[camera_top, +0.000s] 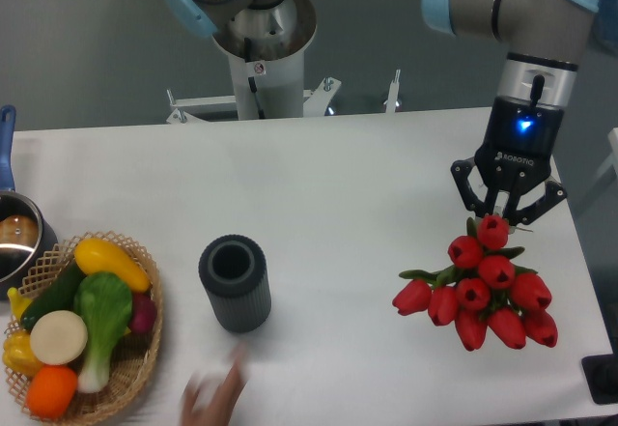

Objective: Insert the flowers into the vase
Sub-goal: 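Carry the red tulip bunch with the gripper over the grey vase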

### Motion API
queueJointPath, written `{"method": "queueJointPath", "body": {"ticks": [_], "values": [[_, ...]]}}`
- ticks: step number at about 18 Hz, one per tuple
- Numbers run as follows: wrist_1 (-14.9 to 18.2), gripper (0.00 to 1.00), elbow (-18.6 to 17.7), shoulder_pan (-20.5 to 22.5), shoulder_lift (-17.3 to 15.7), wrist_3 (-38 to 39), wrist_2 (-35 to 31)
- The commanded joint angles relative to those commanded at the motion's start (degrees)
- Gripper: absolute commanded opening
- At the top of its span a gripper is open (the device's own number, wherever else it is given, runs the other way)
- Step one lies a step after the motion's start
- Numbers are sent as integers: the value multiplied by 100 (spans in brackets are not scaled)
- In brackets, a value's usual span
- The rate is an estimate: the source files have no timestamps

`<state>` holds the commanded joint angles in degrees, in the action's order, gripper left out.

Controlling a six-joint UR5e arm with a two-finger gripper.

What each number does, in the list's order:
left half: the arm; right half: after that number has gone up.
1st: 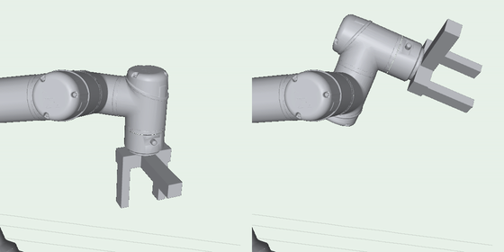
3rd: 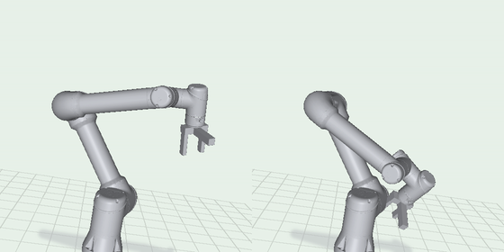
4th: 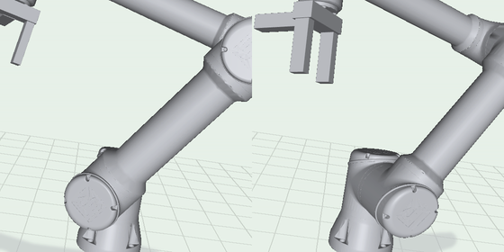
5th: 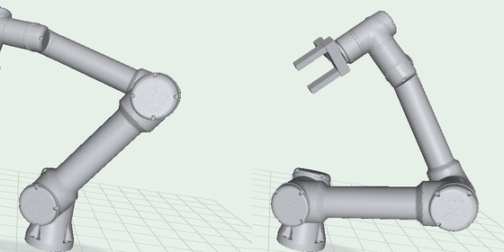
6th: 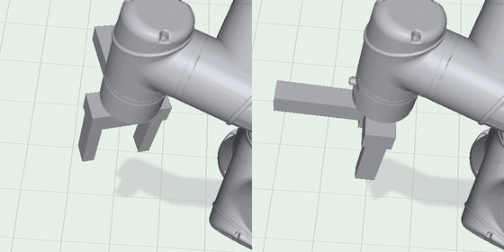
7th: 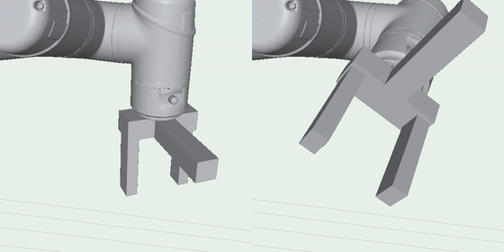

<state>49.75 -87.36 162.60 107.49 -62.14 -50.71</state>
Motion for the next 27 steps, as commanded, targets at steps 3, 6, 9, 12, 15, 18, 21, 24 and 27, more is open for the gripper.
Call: {"method": "queueJointPath", "body": {"ticks": [3, 6, 9, 12, 15, 18, 21, 24, 27], "values": [[-9, 10, -62, 9, -35, -26, 0], [-9, 10, -62, 0, -44, 0, 0], [-9, 10, -70, -52, -44, 9, 35], [-9, 10, -70, -158, -26, 0, 263], [-9, 10, -70, -360, 35, 0, 605], [-17, 12, -62, -535, 44, 9, 939], [-17, 12, -62, -834, 61, 87, 1142], [-132, 12, -62, -1063, 141, 114, 1571], [-132, 12, -97, -1107, 185, 105, 2371]]}}
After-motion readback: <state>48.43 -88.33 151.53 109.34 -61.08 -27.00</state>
